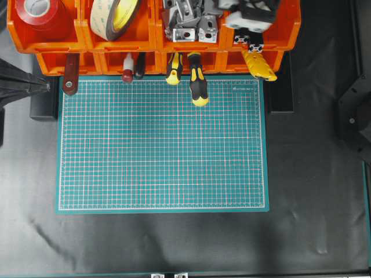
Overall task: Pick corner brachets from container rack with right arm.
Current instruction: 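Lower the open right gripper into the silver bracket bin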
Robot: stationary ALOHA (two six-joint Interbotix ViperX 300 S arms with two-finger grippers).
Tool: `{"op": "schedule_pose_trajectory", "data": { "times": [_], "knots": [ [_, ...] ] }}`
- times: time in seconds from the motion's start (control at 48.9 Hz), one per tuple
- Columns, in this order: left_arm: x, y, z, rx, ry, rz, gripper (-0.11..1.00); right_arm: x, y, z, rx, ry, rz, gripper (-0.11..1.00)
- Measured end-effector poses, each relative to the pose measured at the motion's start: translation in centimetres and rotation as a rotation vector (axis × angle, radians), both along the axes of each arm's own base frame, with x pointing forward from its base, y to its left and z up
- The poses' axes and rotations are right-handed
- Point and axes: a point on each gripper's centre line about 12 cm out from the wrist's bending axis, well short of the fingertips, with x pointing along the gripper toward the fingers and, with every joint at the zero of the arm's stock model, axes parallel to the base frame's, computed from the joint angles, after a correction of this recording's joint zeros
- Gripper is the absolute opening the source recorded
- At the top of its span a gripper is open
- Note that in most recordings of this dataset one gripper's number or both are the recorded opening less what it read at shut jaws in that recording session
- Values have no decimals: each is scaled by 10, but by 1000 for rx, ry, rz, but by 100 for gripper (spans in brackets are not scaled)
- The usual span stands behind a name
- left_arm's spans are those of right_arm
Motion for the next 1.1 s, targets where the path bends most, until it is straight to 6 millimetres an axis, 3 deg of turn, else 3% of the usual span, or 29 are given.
{"op": "schedule_pose_trajectory", "data": {
  "times": [0.061, 0.123, 0.388, 0.654, 1.104],
  "knots": [
    [0, 0, 0, 0, 0, 0, 0, 8, -2, -2, 2, 0, 9, 81],
    [0, 0, 0, 0, 3, 0, 0, 14, -3, -3, -1, -3, 18, 86],
    [-1, 0, -2, 0, 18, 1, 0, 31, -7, -6, -1, -7, 24, 86],
    [-3, 0, 0, 0, 12, 1, 0, 32, -9, -9, -6, 2, 21, 86],
    [-3, 0, 0, 0, 12, 1, 0, 38, -14, -48, 12, 86, 14, 86]
  ]
}}
